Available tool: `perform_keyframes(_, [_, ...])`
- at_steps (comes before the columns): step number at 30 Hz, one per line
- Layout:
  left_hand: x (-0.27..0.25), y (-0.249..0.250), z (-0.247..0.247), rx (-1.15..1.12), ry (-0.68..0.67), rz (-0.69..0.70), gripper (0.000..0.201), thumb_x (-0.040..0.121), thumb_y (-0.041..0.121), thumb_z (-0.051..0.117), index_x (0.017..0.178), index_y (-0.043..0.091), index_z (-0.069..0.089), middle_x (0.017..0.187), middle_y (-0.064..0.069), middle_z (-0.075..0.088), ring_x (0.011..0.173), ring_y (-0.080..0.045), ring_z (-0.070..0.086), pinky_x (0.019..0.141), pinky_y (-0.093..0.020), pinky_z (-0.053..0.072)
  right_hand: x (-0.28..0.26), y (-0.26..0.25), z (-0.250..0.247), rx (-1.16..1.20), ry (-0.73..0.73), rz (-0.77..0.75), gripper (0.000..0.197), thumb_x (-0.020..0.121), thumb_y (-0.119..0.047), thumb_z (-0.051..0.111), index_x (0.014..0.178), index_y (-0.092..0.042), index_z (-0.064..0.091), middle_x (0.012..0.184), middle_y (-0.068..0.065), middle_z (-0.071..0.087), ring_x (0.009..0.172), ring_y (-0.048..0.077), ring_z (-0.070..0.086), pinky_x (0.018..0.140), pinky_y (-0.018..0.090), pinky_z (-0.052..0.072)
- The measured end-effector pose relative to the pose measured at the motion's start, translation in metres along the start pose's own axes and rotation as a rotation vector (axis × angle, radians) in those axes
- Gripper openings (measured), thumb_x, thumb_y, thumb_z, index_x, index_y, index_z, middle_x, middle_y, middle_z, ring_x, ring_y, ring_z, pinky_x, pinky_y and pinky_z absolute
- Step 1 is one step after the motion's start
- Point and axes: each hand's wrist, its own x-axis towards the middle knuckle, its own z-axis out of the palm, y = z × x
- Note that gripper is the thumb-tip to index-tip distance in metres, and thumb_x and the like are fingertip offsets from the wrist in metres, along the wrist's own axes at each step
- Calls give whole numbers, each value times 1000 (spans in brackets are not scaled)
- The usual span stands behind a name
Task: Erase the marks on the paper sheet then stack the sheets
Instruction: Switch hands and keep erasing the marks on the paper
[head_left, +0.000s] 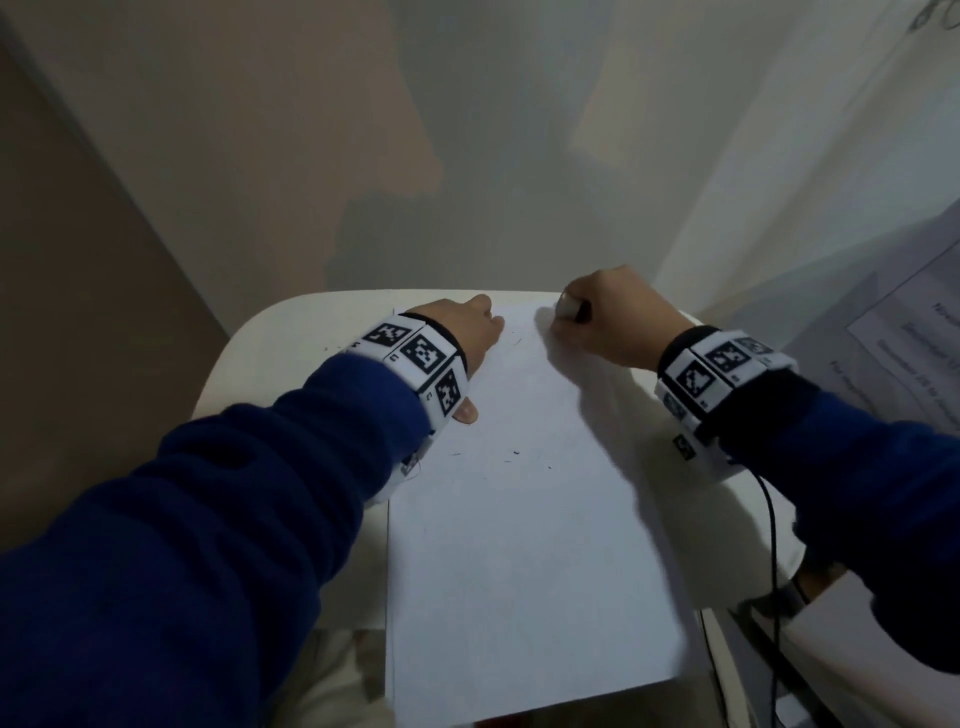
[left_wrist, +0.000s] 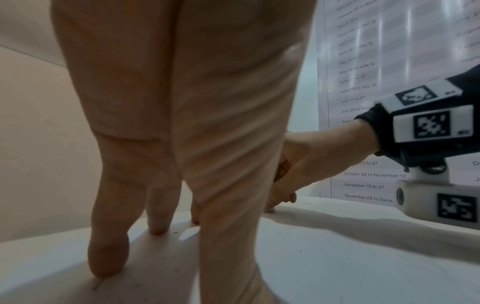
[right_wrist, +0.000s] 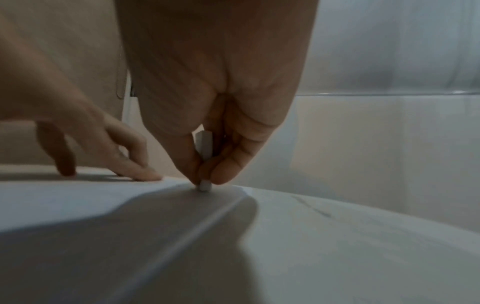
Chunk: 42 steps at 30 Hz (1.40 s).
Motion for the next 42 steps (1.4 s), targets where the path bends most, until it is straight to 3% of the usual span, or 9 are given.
perform_keyframes(5, [0,0,1,-15,18,-7,104,67,43,90,148,13,32,142,-1,35,114,-27,57,89,-40,53,-5,-21,9,-18,-86,-70,16,80,-13,61,67,-4,62,63,8,63,59,23,53,59,33,46])
perform_keyframes(11, [-2,-1,2,-21,30,1,110,70,44,88,154,15,24,148,-1,31,121,-27,53,94,-41,52,12,-9,0,-5,-23,8,12,80,-10,60,70,-7,67,70,5,67,67,24,60,63,29,46])
perform_keyframes(16, [-1,-1,2,-24,38,-4,108,70,43,88,154,16,25,145,-1,33,118,-27,56,93,-41,52,0,-28,17,9,-46,-83,21,82,-15,60,63,-4,58,59,9,59,54,23,47,54,32,41])
perform_keyframes(20, [-4,-1,0,-39,27,6,110,74,43,86,156,16,19,150,-1,28,124,-28,52,93,-40,51,14,-16,5,14,-8,21,15,80,-11,58,68,-4,64,68,10,65,64,28,57,58,28,41])
perform_keyframes(25, [-1,-2,3,-43,44,16,107,71,42,88,154,15,26,146,-1,31,121,-28,53,96,-41,50,-3,-37,17,-2,-74,-97,21,83,-17,61,66,-3,62,60,8,60,56,23,51,55,30,40])
perform_keyframes(30, [-1,-6,7,-49,58,22,108,72,47,86,154,14,24,153,0,27,125,-27,52,96,-40,50,13,-17,5,30,2,26,16,82,-13,60,70,-4,65,70,11,67,66,27,59,60,30,45])
perform_keyframes(34, [2,-7,9,-59,58,24,108,69,46,88,154,16,27,150,-1,30,124,-27,53,98,-41,50,1,-34,15,3,-49,-54,23,81,-13,59,59,-7,56,54,5,56,49,18,48,49,20,37])
perform_keyframes(38, [1,-7,9,-58,53,27,112,73,48,85,157,15,19,156,0,24,130,-26,49,99,-39,49,9,-19,10,20,-2,9,17,80,-14,61,65,-7,62,65,9,65,61,27,58,59,31,46])
perform_keyframes(42, [0,-8,8,-62,45,23,111,71,47,86,155,14,22,154,-1,26,128,-26,50,99,-41,50,11,-23,10,11,-27,7,15,78,-11,58,65,-4,62,65,10,64,61,26,55,57,30,44])
